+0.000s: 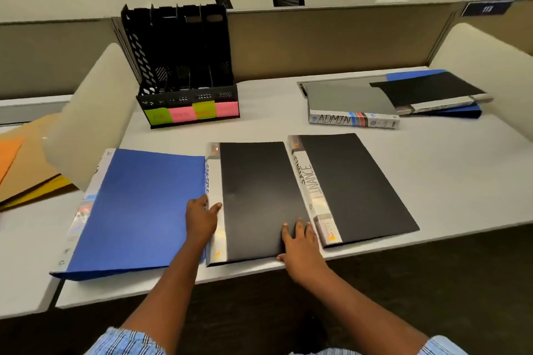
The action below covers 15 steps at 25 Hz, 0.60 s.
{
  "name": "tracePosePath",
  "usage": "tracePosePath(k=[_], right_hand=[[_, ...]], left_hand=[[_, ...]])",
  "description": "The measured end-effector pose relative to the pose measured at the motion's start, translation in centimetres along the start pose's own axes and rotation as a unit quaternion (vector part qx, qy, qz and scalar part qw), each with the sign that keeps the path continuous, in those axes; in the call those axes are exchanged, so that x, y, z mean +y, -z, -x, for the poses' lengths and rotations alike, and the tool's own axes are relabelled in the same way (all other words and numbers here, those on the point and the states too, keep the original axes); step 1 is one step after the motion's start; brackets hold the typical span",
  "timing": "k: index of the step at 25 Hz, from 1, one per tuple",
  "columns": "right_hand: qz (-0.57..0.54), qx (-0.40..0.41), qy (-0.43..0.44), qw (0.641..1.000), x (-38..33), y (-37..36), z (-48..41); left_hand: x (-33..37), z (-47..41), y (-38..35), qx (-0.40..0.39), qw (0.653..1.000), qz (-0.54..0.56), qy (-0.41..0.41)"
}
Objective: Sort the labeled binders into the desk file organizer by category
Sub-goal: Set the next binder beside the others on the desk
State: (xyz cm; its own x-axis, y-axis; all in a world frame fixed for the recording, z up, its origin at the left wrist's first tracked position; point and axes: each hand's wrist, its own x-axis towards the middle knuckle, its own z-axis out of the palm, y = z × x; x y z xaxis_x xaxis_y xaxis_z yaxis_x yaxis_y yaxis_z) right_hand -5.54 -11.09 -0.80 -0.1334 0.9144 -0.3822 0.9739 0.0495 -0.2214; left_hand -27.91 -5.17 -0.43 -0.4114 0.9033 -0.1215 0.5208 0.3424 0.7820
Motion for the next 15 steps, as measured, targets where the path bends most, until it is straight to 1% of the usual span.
tracePosePath(k=[3,5,7,9,11,13,15], right_hand=[[0.005,0.005,0.003,1.0,-0.2,0.0,0.3],[-0.002,0.034,0.012,0.999,-0.2,-0.1,0.6],[-0.006,0.069,0.04,0.997,-0.1,-0.3,0.8],[-0.015,0.09,0.068,0.993,0.3,-0.2,0.9],[-0.034,0.104,0.085,0.99,0.7,0.3,0.9],[-0.051,0.127,0.101,0.985,1.4,1.2,0.6],[-0.07,0.154,0.111,0.979,2.7,2.1,0.4]], left_hand=[[1.3,0.5,-0.6,0.004,1.0,-0.017,0.023],[2.7,1.5,-1.2,0.022,0.999,-0.045,0.013],[4.0,2.8,-1.8,0.064,0.995,-0.066,-0.037],[5.0,3.8,-2.8,0.08,0.988,-0.054,-0.122],[6.0,4.5,-3.8,0.052,0.982,-0.041,-0.177],[7.2,5.2,-5.2,0.017,0.979,-0.017,-0.203],[8.7,5.9,-6.7,0.007,0.975,-0.001,-0.22]])
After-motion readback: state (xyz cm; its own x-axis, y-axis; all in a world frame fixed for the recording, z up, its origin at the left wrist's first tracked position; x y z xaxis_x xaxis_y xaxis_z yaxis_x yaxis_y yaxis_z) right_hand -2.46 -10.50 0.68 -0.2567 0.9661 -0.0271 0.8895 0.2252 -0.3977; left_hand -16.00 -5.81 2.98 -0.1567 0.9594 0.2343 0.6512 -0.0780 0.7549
